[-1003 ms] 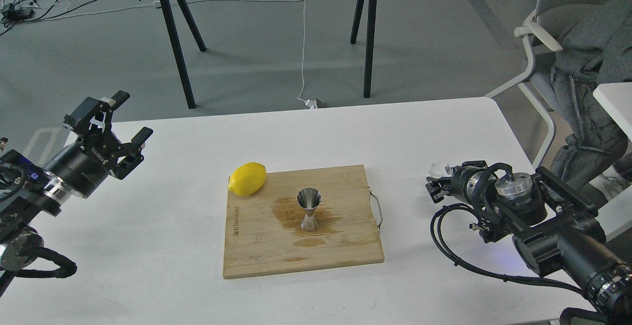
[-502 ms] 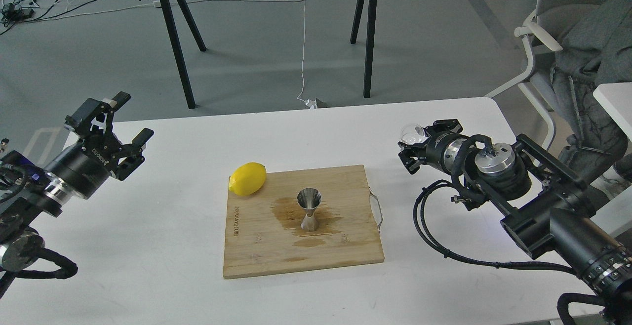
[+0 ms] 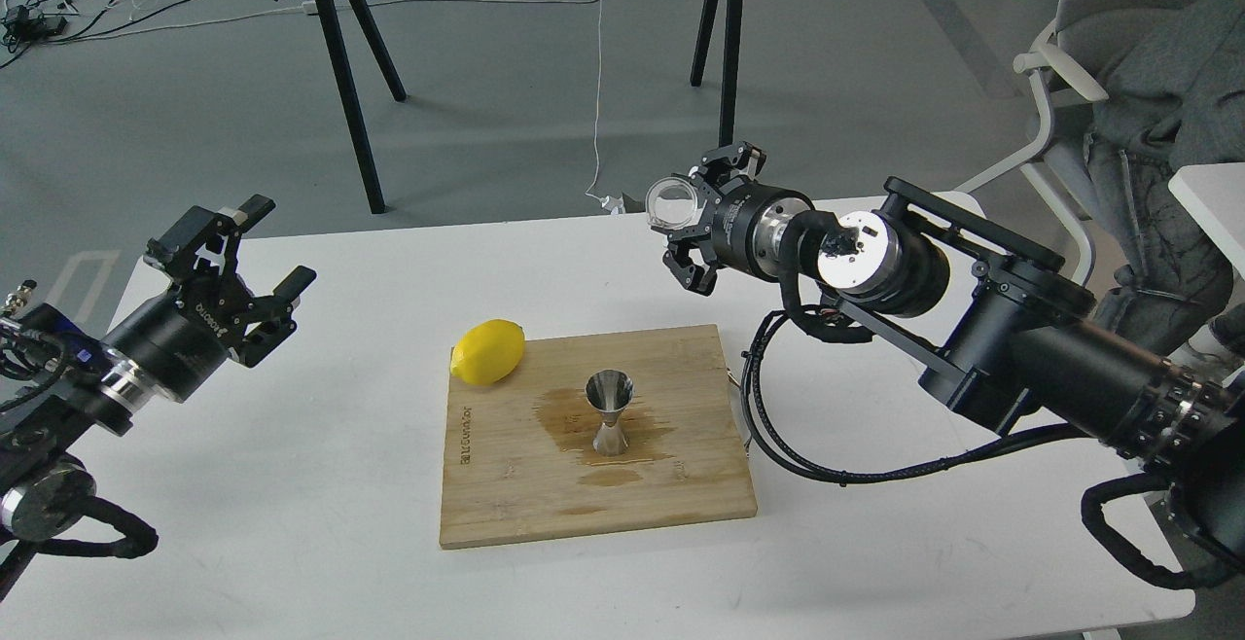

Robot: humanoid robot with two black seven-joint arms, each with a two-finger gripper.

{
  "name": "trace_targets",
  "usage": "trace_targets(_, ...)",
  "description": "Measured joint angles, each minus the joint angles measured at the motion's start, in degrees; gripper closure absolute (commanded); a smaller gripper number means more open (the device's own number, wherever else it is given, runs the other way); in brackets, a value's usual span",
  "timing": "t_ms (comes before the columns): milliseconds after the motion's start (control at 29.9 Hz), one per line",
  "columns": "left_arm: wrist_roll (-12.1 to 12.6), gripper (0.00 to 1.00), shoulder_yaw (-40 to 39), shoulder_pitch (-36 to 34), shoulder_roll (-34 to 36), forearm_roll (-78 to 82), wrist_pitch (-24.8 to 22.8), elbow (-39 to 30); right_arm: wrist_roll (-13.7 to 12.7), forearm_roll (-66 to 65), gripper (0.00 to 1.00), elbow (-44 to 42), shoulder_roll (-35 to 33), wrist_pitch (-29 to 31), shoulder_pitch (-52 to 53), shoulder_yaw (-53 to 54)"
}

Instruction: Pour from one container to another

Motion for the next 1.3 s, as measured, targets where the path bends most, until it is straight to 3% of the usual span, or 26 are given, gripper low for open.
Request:
trace_targets(368,0.00,0.02,-0.01,1.16,-1.78,0.01,0.02,-0.04,-0.61,-0.88,0.60,6.71,-1.99,-0.06,6.03,-11.95)
trace_targets(769,0.00,0.02,-0.04,1.26,-2.32,0.01,0.56,0.03,-4.84,-7.92,0.59,6.82,-2.49,0.96,11.60,-19.96)
trace_targets(1304,0.00,0.02,-0.04,1.10,-3.26,0.01,0.59,2.01,-9.78,-14.86,0.59,6.78,-2.32,8.26,14.15,-27.73)
